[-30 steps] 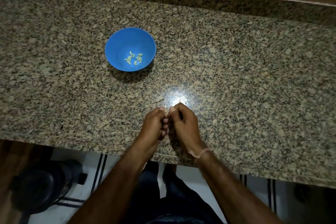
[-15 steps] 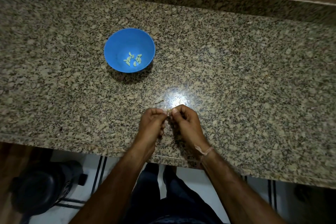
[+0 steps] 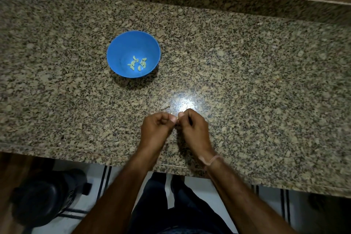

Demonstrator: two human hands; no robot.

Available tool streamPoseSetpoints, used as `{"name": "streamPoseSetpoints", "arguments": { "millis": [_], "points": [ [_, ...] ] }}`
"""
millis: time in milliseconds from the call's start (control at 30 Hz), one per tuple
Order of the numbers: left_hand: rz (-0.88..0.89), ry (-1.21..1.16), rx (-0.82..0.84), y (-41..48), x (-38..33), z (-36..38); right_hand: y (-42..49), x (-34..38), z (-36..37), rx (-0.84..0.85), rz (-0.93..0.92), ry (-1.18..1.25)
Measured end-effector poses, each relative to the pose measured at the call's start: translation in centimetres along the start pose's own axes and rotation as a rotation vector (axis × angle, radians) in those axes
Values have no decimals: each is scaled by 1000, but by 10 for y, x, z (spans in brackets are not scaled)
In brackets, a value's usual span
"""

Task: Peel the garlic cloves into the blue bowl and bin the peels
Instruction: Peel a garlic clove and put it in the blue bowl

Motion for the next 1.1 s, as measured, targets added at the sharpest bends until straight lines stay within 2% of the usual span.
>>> {"name": "streamPoseSetpoints", "arguments": {
  "millis": [33,67,100,133,200,233,267,300,367,400,433,500,533,567,633,667,700,800,833,867,900,1000,1100],
  "points": [
    [-145,-166,89,0,12,6,1,11,-3,-8,-118,-132],
    [-203,-234,129,-2,17,10,2,19,-4,-17,-199,-225],
    [-174,-190,96,-2,14,7,3,23,-4,-27,-233,-264],
    [-68,-53,13,-2,6,1,3,21,-4,-33,-218,-255],
    [210,383,-263,-11,-20,-11,2,9,-1,-37,-84,-122],
    [275,451,-351,-18,-27,-13,1,2,0,-36,-11,-62],
    [251,424,-353,-17,-24,-12,0,-1,1,-36,24,-41],
    [163,273,-276,-9,-12,-12,0,0,1,-37,15,-54],
    [-125,-125,-18,2,17,0,1,10,-2,-41,-91,-179],
    [-178,-180,33,1,22,4,2,15,-1,-34,-142,-263],
    [-122,-70,-3,0,17,-1,1,17,0,-29,-168,-321],
    [207,497,-263,-11,-17,-11,-1,11,2,-29,-120,-263],
    [347,650,-377,-20,-33,-12,-1,4,3,-22,-49,-184],
    [435,696,-437,-26,-43,-12,-1,-4,5,-3,38,-109],
    [485,660,-448,-28,-42,-12,-3,-15,8,26,154,-42],
    [461,615,-415,-26,-36,-12,-3,-14,9,30,162,-50],
    [361,496,-329,-16,-25,-12,-1,-11,8,25,141,-78],
    [-308,-171,98,7,33,6,1,2,6,-12,7,-151],
    [-477,-305,203,3,44,15,1,6,5,-23,-27,-165],
    [-552,-357,248,1,48,18,2,7,6,-23,-40,-164],
    [-533,-335,254,3,46,17,2,5,6,-16,-12,-130],
    [-101,10,8,9,10,-9,-1,-5,11,4,119,-4],
    [10,0,-85,10,0,-23,2,7,7,-23,-22,-176]
  ]
}}
Point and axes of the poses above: each hand's wrist, its own y-axis towards the middle knuckle, its own z-axis out of the palm, x = y × z, the point moved 10 cm from there along y, towards the middle knuckle, and after that the axes turned 10 degrees about -z, right-handed, at the moved point
